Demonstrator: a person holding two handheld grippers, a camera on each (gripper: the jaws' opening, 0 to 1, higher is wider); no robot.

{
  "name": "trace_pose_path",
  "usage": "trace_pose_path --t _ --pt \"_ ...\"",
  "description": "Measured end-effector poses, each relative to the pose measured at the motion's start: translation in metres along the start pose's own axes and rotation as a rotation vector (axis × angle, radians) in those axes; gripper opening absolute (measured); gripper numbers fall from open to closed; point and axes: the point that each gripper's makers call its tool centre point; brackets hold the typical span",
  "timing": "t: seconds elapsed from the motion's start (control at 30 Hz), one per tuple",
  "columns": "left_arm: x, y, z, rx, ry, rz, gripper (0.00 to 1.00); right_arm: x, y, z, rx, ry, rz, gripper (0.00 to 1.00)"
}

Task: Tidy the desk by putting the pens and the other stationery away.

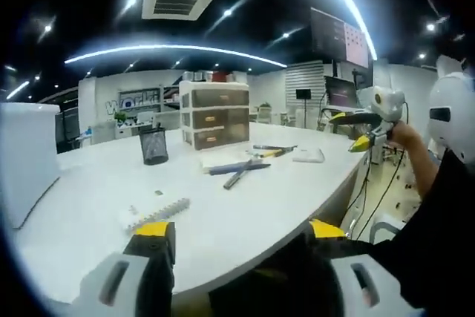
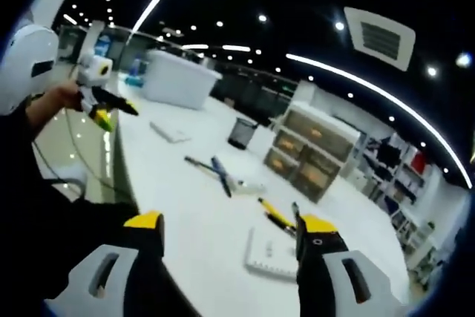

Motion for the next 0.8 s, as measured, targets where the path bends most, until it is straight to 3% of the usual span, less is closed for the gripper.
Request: trace_pose_path --t 0.5,0.63,0.8 --pt "0.004 0.001 0.009 -0.032 0.030 -0.063 0.77 0.002 0.008 -0.005 0.050 -0.048 -0.050 0.68" --pt "0.004 -0.001 0.011 -0.033 0.037 -0.054 0.72 0.000 0.009 -0.004 0.083 -0.060 -0.076 0.63" --pt "0.004 -0.013 0.012 0.001 0.044 0.023 0.69 -0.011 -0.004 -0.004 0.164 -0.116 -0.104 0.61"
Point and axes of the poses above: the point that each gripper's makers call its tool centre point, and the gripper's own axes: x roughly backward along the fingers, z roughly to its right, y roughly out of its underside, and after that the axes turned 5 degrees about z, right-handed
